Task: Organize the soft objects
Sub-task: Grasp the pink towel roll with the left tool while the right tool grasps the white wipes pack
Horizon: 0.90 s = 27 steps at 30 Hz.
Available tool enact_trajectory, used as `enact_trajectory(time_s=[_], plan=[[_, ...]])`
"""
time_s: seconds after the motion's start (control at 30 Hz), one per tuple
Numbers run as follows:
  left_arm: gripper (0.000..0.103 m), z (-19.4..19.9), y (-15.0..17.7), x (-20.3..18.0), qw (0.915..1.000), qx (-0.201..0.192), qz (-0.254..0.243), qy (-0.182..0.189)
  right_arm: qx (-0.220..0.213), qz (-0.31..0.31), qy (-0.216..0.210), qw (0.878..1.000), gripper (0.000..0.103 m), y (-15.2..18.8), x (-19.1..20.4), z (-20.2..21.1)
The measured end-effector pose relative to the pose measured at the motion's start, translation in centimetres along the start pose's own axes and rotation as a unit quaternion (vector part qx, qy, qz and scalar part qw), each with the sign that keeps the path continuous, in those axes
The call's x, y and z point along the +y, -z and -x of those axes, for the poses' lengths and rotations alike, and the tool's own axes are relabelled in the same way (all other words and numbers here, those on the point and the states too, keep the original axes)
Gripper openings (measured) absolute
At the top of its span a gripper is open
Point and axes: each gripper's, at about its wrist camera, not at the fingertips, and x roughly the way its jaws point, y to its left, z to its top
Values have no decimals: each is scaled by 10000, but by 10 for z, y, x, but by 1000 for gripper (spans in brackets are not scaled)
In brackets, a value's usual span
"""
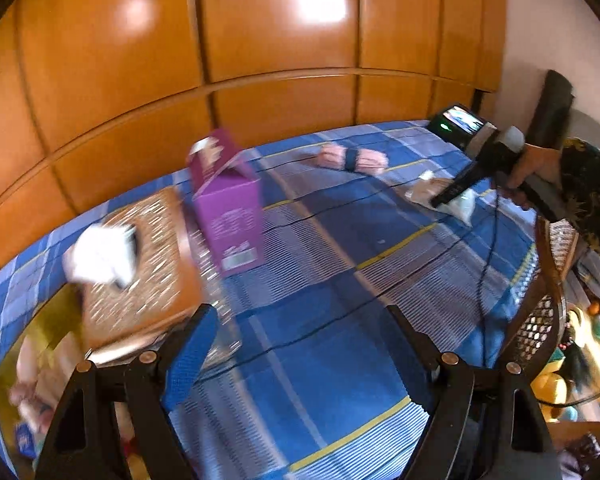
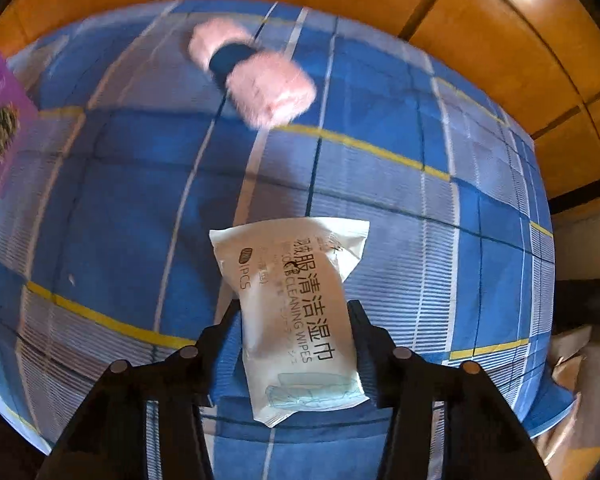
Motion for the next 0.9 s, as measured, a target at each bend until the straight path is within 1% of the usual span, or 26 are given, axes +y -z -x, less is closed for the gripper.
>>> enact_trajectory(time_s=[0.07,0.1,0.17,0.2,0.27,0.3,0.37,0.4,0.47,0.5,0.6,0.63,0.8,0.9], plan=[[84,-7,-12,-13,9998,24,-149,88,-208,-466,18,9987,50,-2,-12,6],[84,-11,-19,-19,9997,28,-215,140,-340,-868,21,9956,50,-3,-23,10],[84,-22,-33,-32,9993,100,-283,242,-363,-1381,-14,9897,50,-4,-35,12],[84,-27,-41,-37,9991,136,-267,300,-477,-1654,-36,9851,50,-1,-44,14],[84,-41,-56,-45,9983,243,-201,486,-414,-1926,-77,9804,50,-3,-55,8],[84,-50,-65,-50,9980,304,-156,537,-303,-2158,-238,9757,50,-3,-61,2],[84,-64,-79,-56,9975,360,-70,609,-212,-2544,-585,9651,50,0,-70,-7],[84,-72,-86,-59,9971,397,-5,644,-160,-2803,-812,9564,51,3,-75,-14],[84,-89,-103,-63,9964,465,126,703,-180,-3103,-1076,9444,50,8,-78,-22],[84,-97,-109,-65,9961,495,177,709,-158,-3206,-1184,9397,50,12,-78,-24],[83,-127,-130,-66,9949,638,376,682,-253,-3365,-1235,9332,49,18,-81,-19],[83,-140,-138,-64,9936,708,523,705,-254,-3400,-1261,9316,49,20,-79,-18],[82,-202,-170,-52,9828,1096,1293,737,-278,-3283,-1399,9337,49,22,-72,-14],[81,-232,-188,-49,9780,1207,1557,693,-292,-3210,-1413,9360,49,22,-69,-11]])
